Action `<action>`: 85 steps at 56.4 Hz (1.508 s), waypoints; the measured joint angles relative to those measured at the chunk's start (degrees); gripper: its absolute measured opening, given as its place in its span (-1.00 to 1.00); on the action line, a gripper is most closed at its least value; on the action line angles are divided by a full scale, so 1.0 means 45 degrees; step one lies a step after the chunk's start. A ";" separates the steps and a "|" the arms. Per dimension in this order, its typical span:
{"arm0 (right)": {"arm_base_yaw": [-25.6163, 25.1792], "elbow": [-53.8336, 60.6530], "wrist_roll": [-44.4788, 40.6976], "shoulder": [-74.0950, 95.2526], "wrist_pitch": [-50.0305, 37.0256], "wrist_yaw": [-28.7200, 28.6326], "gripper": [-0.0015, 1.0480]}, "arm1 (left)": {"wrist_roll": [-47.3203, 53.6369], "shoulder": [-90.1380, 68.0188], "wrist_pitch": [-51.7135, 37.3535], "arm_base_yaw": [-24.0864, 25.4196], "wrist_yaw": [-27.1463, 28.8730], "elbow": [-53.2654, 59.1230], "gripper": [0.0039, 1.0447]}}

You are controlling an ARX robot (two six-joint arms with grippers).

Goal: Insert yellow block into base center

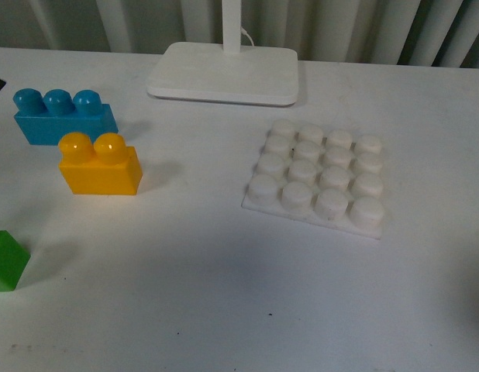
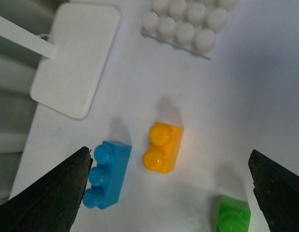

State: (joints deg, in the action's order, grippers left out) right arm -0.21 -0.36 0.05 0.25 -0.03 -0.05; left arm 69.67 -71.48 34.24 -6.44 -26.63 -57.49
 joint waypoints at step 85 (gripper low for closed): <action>0.0000 0.0000 0.0000 0.0000 0.0000 0.0000 0.83 | 0.2618 -0.7917 0.1394 -0.0962 0.3162 -0.3993 0.78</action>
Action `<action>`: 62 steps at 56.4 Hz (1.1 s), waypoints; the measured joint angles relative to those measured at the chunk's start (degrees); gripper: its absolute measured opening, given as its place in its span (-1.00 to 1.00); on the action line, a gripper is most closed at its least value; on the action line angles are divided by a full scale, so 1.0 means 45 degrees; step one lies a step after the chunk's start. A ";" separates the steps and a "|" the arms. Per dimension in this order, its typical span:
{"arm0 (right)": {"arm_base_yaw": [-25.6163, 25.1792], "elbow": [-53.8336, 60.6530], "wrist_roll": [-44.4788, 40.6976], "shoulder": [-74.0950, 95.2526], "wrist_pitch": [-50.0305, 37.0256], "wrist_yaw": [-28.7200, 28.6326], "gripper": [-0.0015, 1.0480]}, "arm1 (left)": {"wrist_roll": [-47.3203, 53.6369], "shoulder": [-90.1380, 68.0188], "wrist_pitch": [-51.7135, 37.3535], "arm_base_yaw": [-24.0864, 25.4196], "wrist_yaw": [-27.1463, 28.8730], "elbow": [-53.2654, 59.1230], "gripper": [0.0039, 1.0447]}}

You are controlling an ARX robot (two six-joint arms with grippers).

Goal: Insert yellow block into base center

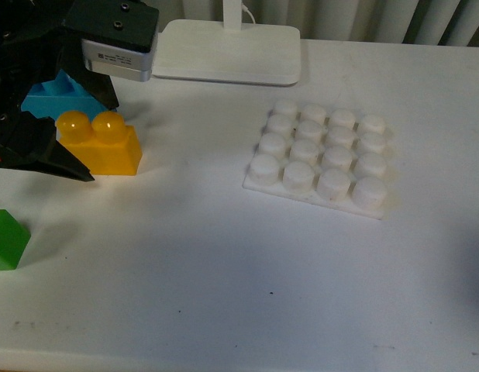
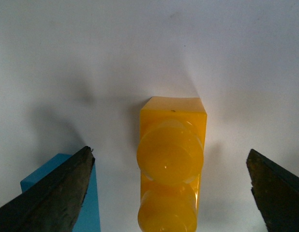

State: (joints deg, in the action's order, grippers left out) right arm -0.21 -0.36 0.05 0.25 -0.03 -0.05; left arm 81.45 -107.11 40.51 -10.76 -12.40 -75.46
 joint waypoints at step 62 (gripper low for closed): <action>0.0000 0.0000 0.0000 0.0000 0.0000 0.0000 0.83 | -0.0928 -0.0661 -0.0034 -0.2856 -0.0296 -0.3390 -0.40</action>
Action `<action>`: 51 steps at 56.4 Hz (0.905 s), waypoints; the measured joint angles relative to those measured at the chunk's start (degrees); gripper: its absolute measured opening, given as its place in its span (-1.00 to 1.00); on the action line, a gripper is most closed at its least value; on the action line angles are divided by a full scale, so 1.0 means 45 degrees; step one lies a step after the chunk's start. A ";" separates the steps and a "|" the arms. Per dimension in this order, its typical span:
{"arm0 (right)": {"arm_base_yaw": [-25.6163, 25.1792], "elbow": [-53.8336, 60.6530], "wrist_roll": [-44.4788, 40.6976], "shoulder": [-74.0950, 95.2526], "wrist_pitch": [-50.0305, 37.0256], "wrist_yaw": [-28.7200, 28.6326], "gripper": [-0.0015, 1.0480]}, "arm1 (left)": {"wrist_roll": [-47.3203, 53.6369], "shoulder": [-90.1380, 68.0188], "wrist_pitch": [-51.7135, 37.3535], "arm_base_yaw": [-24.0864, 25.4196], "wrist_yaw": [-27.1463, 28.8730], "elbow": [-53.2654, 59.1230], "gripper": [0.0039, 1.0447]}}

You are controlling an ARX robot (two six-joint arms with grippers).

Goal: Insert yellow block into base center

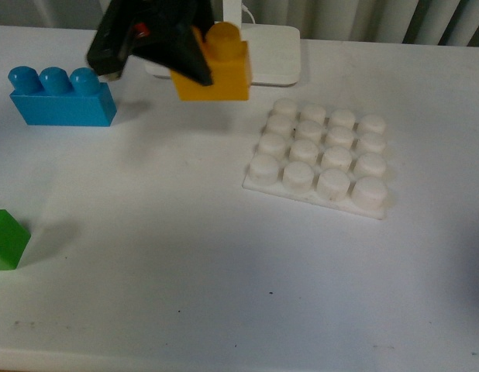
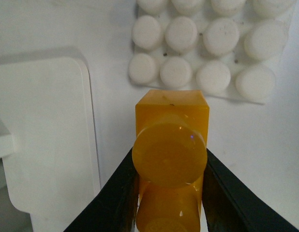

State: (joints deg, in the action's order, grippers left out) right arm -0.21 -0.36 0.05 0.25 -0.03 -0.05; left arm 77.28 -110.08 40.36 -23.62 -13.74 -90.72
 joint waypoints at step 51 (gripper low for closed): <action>0.0000 0.0000 0.0000 0.0000 0.0000 0.0000 0.83 | -0.0437 -0.3633 0.1885 -0.2137 0.0257 -0.4347 -0.40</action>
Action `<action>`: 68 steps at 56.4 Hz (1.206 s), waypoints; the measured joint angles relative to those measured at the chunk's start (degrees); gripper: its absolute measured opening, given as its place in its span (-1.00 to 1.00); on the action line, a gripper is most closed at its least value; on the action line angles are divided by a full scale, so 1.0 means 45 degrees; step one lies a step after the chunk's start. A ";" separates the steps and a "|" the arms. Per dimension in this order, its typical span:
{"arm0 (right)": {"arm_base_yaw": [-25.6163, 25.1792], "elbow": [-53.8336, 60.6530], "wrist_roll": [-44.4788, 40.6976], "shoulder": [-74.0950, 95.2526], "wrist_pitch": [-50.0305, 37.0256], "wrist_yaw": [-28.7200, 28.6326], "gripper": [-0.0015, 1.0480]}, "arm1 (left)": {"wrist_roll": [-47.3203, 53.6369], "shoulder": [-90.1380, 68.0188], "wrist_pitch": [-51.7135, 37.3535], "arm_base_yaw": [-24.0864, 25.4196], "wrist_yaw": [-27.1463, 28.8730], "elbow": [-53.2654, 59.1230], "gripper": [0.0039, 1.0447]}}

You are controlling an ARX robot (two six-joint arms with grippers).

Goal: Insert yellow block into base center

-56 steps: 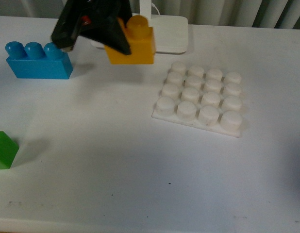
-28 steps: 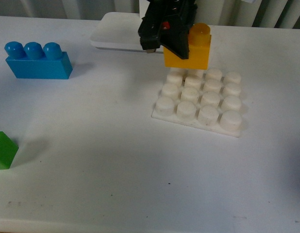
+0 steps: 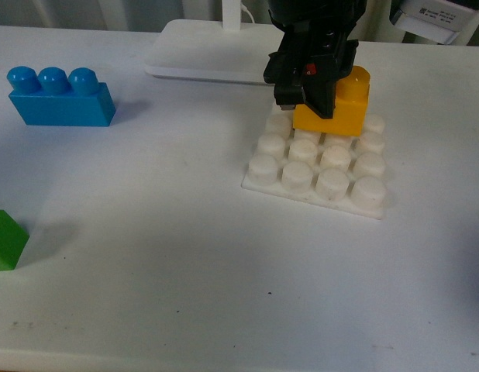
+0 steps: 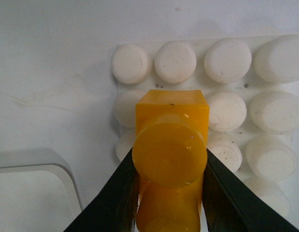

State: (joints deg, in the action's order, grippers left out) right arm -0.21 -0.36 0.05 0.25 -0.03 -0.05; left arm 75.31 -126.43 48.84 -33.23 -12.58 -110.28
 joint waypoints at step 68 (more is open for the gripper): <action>0.0000 0.0000 0.0005 0.0000 0.0000 0.0000 0.83 | -0.0078 -0.0821 -0.0291 -0.0389 0.0685 -0.0112 -0.40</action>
State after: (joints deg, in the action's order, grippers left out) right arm -0.21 -0.36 0.08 0.25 -0.03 -0.05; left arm 74.96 -130.13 47.53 -34.98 -9.50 -110.78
